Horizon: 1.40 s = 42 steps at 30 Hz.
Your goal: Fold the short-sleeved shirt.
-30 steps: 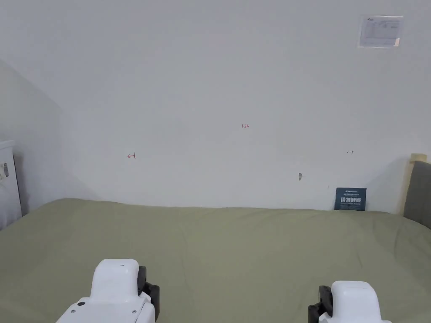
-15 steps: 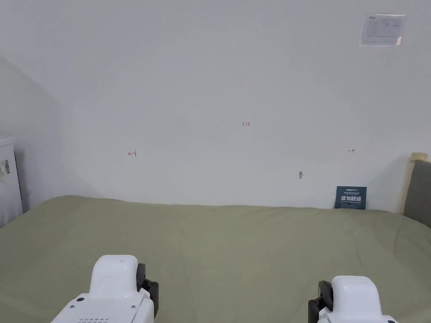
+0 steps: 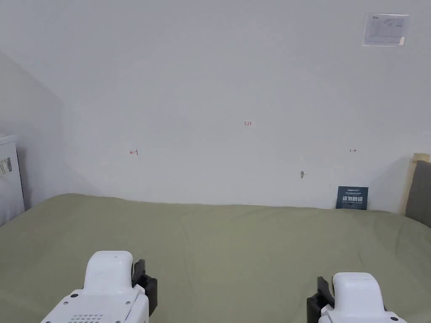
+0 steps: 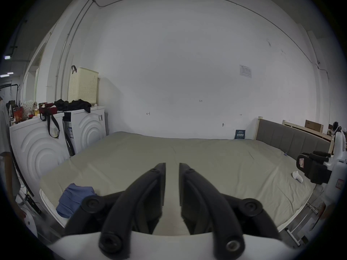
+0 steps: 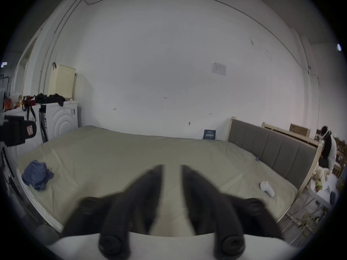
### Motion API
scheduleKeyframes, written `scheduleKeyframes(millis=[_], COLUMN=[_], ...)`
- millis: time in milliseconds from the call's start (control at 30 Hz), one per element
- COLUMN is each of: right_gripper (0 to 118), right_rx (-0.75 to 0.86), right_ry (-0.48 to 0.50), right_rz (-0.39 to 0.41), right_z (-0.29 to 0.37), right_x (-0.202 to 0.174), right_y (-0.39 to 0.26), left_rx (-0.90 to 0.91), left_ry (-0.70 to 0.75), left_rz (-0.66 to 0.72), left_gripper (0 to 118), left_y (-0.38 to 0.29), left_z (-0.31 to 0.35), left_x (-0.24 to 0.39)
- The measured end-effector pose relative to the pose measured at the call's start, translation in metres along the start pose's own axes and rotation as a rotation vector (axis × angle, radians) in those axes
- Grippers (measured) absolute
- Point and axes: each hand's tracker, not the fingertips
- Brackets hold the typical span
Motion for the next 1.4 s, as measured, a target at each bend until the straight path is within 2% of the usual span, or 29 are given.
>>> scheduleKeyframes(millis=[33,67,100,133,167,200,233,333,367,467,567,633,733,800,833,967,1000,1100,1167,1267,1333,1400], right_gripper=[56,83,95,95,98,106,118,118,118,118,118,118,118,118,118,118,118,118,118,118,118,118], right_rx=[0.002,-0.001,-0.004,0.016,0.031,0.027,0.018,0.023,0.039,0.072,0.071,0.018,-0.043,-0.120,-0.145,-0.133,-0.162,-0.127,-0.109,-0.100,-0.093,-0.064], right_ry=[-0.001,0.000,0.002,0.007,0.008,0.008,0.009,0.041,0.082,0.170,0.123,0.116,0.161,0.075,0.066,0.084,0.055,0.045,0.089,0.079,0.186,0.183], right_rz=[0.012,0.011,0.010,-0.005,-0.025,-0.037,-0.050,-0.132,-0.173,-0.201,-0.182,-0.228,-0.310,-0.284,-0.260,-0.249,-0.219,-0.179,-0.194,-0.228,-0.279,-0.322], right_z=[0.000,-0.001,-0.002,0.000,0.001,0.001,0.000,0.003,0.005,0.006,0.008,0.008,0.009,0.010,0.008,0.005,0.004,0.008,0.012,0.012,0.011,0.012], right_x=[0.000,0.000,0.001,0.003,0.004,0.005,0.006,0.012,0.015,0.020,0.014,0.015,0.021,0.019,0.018,0.019,0.017,0.012,0.015,0.020,0.029,0.031], right_y=[0.000,0.001,0.003,0.003,0.004,0.005,0.007,0.004,0.002,0.014,0.022,0.025,0.031,0.035,0.039,0.041,0.042,0.040,0.040,0.047,0.051,0.052], left_rx=[-0.001,0.000,0.012,0.009,0.011,0.012,0.026,0.053,0.054,0.053,0.046,0.042,0.042,0.044,0.047,0.047,0.044,0.039,0.039,0.038,0.041,0.044], left_ry=[0.007,0.016,0.035,0.035,0.038,0.044,0.047,0.040,0.043,0.050,0.030,0.026,0.029,0.028,0.029,0.028,0.024,0.011,0.004,0.008,0.007,0.005], left_rz=[-0.007,-0.011,-0.025,-0.022,-0.024,-0.022,-0.016,-0.004,-0.004,-0.013,0.005,0.012,0.020,0.027,0.028,0.033,0.035,0.051,0.056,0.054,0.054,0.051], left_gripper=[22,32,50,82,104,115,117,117,117,117,117,117,117,117,117,117,117,117,117,117,117,117], left_y=[0.002,0.003,0.005,0.006,0.007,0.009,0.010,0.014,0.017,0.019,0.018,0.018,0.019,0.021,0.021,0.021,0.021,0.020,0.020,0.020,0.021,0.022], left_z=[-0.001,-0.002,-0.002,-0.003,-0.003,-0.003,0.000,0.006,0.007,0.008,0.007,0.007,0.007,0.009,0.009,0.009,0.009,0.008,0.008,0.008,0.008,0.008], left_x=[-0.001,-0.002,-0.003,-0.004,-0.006,-0.007,-0.007,-0.009,-0.008,-0.008,-0.008,-0.008,-0.009,-0.011,-0.011,-0.012,-0.012,-0.013,-0.013,-0.014,-0.013,-0.013])
